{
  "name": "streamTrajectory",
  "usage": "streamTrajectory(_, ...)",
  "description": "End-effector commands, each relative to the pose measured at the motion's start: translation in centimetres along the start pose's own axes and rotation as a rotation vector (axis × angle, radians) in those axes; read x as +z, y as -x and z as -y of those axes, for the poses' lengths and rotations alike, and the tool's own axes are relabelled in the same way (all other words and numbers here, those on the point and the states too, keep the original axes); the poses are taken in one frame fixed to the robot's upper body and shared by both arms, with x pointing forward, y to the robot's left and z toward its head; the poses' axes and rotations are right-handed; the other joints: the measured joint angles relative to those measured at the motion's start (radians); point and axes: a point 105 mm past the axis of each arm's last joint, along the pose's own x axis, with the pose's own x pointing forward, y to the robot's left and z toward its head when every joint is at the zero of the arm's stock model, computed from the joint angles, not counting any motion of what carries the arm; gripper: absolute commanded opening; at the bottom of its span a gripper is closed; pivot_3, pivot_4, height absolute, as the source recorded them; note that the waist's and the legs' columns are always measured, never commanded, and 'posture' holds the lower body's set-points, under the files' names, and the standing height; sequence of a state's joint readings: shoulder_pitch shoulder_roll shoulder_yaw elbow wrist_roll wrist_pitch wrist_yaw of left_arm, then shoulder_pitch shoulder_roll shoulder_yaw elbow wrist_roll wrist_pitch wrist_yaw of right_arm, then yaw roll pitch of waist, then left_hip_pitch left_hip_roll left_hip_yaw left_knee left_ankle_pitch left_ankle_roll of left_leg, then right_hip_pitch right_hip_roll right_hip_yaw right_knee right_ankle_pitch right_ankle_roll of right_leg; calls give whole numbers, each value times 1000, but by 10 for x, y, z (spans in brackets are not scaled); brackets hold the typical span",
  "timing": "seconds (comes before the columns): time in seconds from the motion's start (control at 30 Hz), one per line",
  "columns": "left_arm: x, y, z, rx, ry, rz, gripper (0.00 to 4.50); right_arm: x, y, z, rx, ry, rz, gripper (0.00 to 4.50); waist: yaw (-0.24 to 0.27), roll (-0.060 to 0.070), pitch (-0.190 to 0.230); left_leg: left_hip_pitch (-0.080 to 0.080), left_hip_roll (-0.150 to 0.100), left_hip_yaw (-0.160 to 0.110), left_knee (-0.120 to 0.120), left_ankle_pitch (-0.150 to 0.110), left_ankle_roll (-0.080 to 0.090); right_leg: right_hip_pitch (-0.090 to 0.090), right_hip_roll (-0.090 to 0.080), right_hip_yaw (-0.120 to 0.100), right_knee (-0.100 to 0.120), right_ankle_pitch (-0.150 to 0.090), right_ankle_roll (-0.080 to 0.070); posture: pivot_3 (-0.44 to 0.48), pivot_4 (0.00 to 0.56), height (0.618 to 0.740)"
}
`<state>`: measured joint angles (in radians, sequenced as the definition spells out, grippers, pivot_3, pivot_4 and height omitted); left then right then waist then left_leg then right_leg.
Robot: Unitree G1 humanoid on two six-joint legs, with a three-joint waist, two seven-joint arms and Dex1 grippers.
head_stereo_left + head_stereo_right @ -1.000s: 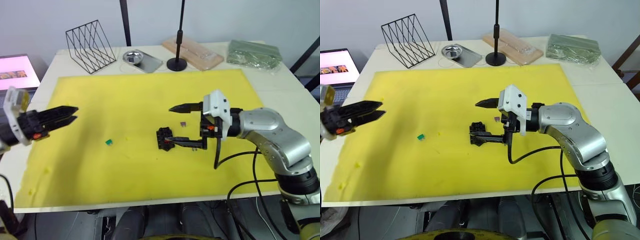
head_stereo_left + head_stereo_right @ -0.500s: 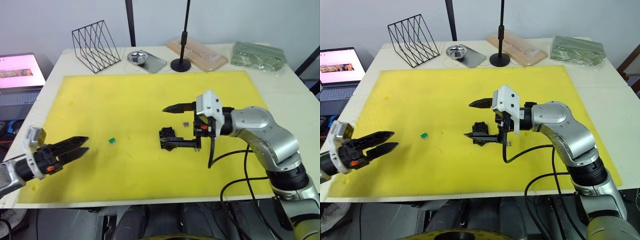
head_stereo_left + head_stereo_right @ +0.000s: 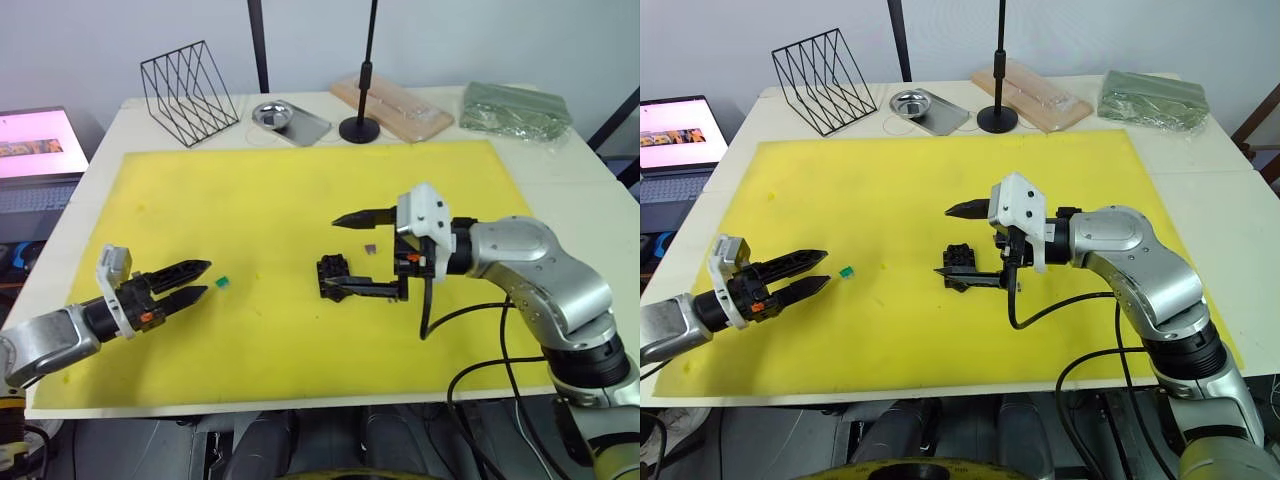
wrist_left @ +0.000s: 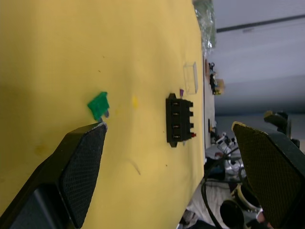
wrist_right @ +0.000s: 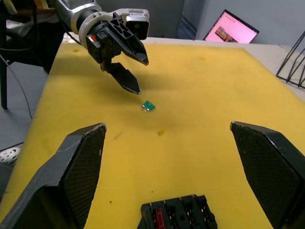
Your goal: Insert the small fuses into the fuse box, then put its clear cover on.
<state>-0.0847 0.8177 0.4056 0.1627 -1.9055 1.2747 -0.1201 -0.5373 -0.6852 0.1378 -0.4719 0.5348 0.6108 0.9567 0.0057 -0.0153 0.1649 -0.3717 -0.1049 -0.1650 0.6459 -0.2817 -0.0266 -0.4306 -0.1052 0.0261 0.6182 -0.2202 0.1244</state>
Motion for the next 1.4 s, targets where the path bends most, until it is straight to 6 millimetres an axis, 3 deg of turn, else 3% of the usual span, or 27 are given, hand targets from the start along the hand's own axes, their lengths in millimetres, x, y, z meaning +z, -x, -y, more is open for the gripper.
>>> streamTrajectory(0.03, 0, -1, -6, -6, 18, 22, 4475, 15, 5, -1, -18, 54, 26, 4500, 1, 0, 0, 0, 0, 0, 0, 0, 0, 0, 0, 0, 0, 0, 0, 0, 150, 740)
streamTrajectory(0.33, -2, -5, -30, 20, 48, 35, 4475, 16, 6, -1, -24, 53, 14, 4500, 4, 4, -3, 0, 0, 1, 0, 0, 0, 0, 0, 0, 0, 0, 0, 0, 150, 740)
streamTrajectory(0.67, -17, -16, -25, -38, 40, -42, 4475, 16, 6, -4, -18, 58, 12, 4500, 8, 9, -6, 0, 0, 0, 0, 0, 0, 1, -1, 0, -1, 0, 0, 0, 150, 740)
streamTrajectory(1.13, -16, -43, -13, -68, 31, -46, 4475, 14, 6, -4, -30, 53, 7, 4500, 16, 9, -6, 0, -2, -1, 0, 0, 0, 3, -2, -1, -1, 0, 0, 0, 150, 740)
streamTrajectory(1.4, -15, -47, -24, -12, 48, -40, 4475, 15, 7, -5, -39, 52, 6, 4500, 26, 8, -6, 0, -2, -1, 0, 0, 0, 2, -2, -2, -1, 0, 0, 0, 150, 740)
